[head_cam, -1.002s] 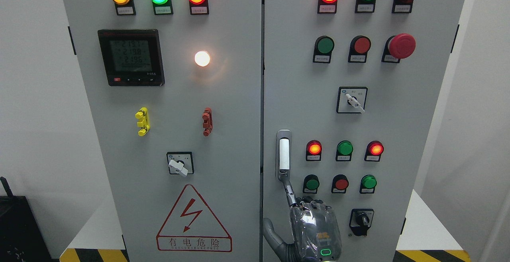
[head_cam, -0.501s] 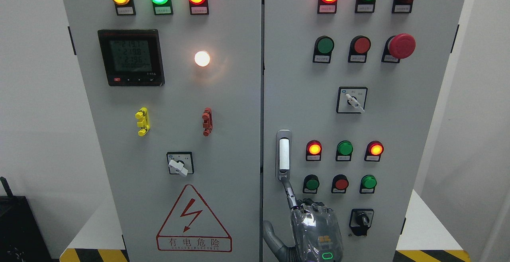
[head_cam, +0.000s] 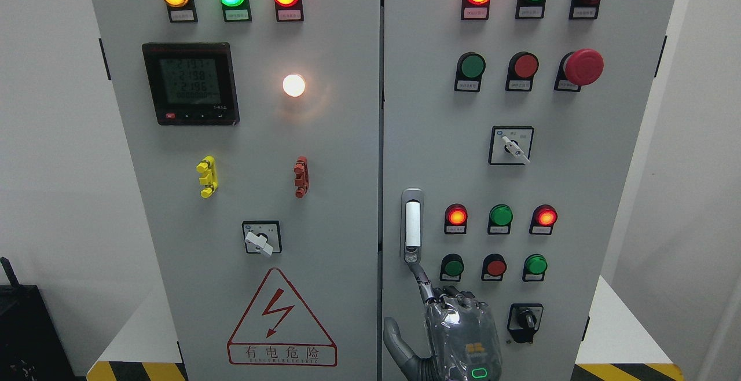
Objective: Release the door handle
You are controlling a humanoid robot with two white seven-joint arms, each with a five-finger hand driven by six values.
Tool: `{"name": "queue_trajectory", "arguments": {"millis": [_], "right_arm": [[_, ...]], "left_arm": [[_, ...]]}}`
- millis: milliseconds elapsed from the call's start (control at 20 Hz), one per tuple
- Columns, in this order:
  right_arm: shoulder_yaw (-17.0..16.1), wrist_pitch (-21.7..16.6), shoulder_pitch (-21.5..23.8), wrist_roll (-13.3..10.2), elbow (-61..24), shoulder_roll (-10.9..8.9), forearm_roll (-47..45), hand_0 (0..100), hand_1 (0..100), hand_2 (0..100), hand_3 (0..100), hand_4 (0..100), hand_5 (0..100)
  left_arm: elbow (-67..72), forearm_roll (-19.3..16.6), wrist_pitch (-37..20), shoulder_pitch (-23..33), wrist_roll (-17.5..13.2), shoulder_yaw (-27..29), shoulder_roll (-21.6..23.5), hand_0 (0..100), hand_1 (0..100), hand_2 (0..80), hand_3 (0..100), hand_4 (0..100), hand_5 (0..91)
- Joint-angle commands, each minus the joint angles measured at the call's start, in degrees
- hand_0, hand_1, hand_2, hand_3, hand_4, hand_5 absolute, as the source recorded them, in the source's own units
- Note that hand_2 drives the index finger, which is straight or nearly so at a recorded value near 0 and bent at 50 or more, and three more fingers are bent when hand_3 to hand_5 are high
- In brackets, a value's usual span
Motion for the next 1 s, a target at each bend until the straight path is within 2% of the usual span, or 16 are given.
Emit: {"name": "queue_trajectory", "arguments": {"millis": [0, 150, 351, 651, 952], "right_arm": [[-0.17, -0.62, 1.65, -0.18, -3.25, 0.14, -0.31, 42, 31, 35, 79, 72, 68], [-0.17, -0.88, 1.74, 0.00, -4.30, 0.05, -2.84, 42, 31, 42, 79, 72, 67], [-0.26, -0.88, 1.74, 0.17, -5.18, 0.05, -3.82, 36, 32, 46, 80, 72, 67], [-2.19, -2.11, 1.66, 0.17, -5.36, 0.05, -3.91, 28, 31, 59, 86, 74, 67], [-2.28, -1.94, 1.31, 0.52, -5.45, 0.05, -3.91, 23, 31, 65, 89, 73, 65]], "left_arm": [[-0.01, 0.00, -0.06, 0.00, -0.03, 0.00, 0.00, 0, 0, 4.7, 11, 0, 0.0], [-0.01, 0.00, 0.03, 0.00, -0.03, 0.00, 0.00, 0, 0, 4.8, 11, 0, 0.0], [-0.01, 0.00, -0.06, 0.00, -0.03, 0.00, 0.00, 0, 0, 4.7, 11, 0, 0.0], [-0.01, 0.00, 0.03, 0.00, -0.03, 0.00, 0.00, 0, 0, 4.7, 11, 0, 0.0], [-0.01, 0.00, -0.06, 0.00, -0.03, 0.00, 0.00, 0, 0, 4.8, 11, 0, 0.0]]}}
